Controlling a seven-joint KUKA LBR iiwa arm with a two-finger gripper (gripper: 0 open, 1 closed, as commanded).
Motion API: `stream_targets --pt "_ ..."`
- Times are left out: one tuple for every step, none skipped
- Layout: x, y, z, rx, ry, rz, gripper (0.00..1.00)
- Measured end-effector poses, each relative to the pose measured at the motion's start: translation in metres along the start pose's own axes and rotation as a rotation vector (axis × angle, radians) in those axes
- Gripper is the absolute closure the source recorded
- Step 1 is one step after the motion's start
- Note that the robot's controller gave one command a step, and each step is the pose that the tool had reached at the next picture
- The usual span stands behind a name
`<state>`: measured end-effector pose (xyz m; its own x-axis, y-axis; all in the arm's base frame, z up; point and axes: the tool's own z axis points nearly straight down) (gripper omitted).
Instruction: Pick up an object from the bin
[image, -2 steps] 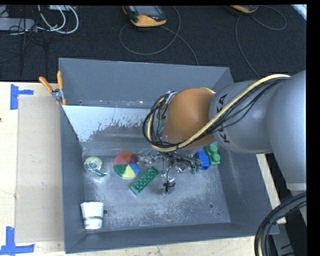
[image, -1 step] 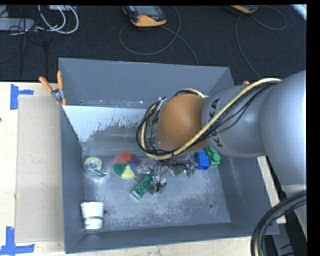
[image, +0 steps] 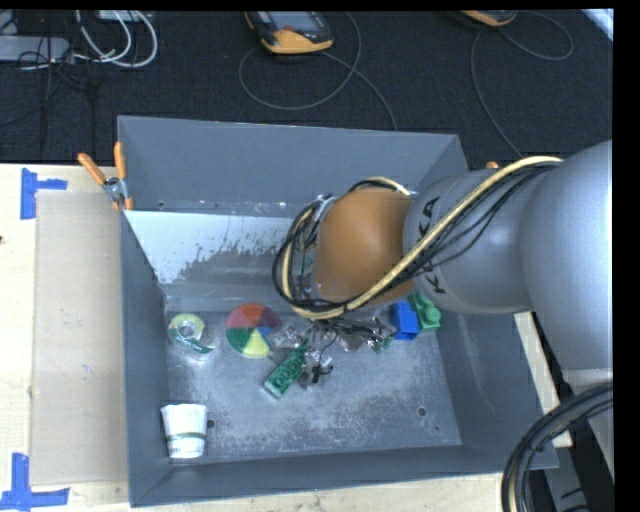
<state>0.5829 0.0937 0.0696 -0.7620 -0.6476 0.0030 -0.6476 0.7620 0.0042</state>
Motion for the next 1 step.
stream_targets --pt "0.0009 0.0007 -0.0043 -0.001 0.002 0.0 1.0"
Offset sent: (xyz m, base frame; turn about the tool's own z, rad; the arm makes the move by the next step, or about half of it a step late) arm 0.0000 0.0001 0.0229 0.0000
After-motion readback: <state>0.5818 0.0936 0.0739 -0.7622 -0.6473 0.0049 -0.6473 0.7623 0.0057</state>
